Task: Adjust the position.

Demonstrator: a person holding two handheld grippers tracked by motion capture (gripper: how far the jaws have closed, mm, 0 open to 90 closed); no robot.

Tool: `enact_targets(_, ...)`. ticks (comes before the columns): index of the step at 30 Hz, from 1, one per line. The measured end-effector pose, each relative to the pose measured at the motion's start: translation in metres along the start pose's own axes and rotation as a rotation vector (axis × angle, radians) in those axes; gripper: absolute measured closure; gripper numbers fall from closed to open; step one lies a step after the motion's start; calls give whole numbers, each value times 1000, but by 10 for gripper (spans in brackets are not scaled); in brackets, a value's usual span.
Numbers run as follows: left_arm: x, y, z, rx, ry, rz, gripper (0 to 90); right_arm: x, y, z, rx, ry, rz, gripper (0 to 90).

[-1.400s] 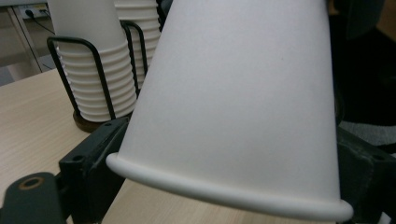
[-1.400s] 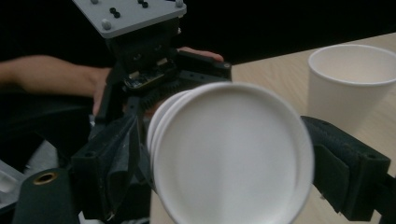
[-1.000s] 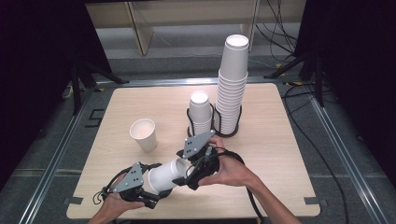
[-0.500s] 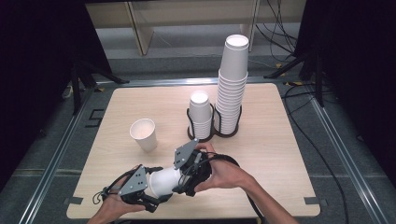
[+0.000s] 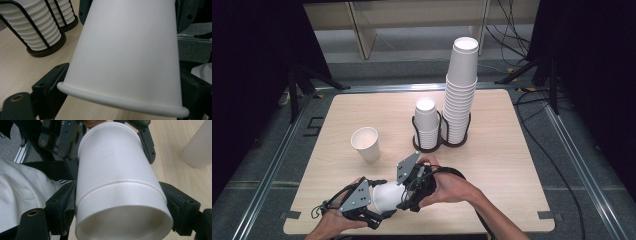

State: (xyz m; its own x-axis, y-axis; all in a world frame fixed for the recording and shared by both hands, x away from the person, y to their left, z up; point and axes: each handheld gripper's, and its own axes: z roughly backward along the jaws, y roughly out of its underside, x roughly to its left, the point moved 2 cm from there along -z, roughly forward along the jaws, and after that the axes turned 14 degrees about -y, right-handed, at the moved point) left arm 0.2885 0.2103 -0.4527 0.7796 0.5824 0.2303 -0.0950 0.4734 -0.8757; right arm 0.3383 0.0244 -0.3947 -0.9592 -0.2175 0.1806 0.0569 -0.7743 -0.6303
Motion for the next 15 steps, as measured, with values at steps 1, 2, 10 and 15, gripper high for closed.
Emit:
enact_targets(1,0,0,0,1,1,0,113,0,0,-1,0,-3,4,221)
enact_targets(2,0,1,0,-9,-4,4,112,0,1,-1,0,0,10,224)
enact_targets(10,2,2,-1,-72,28,37,77,3,4,6,-33,10,40,238)
enact_targets(15,3,3,0,-110,57,91,72,6,5,10,-59,13,51,242)
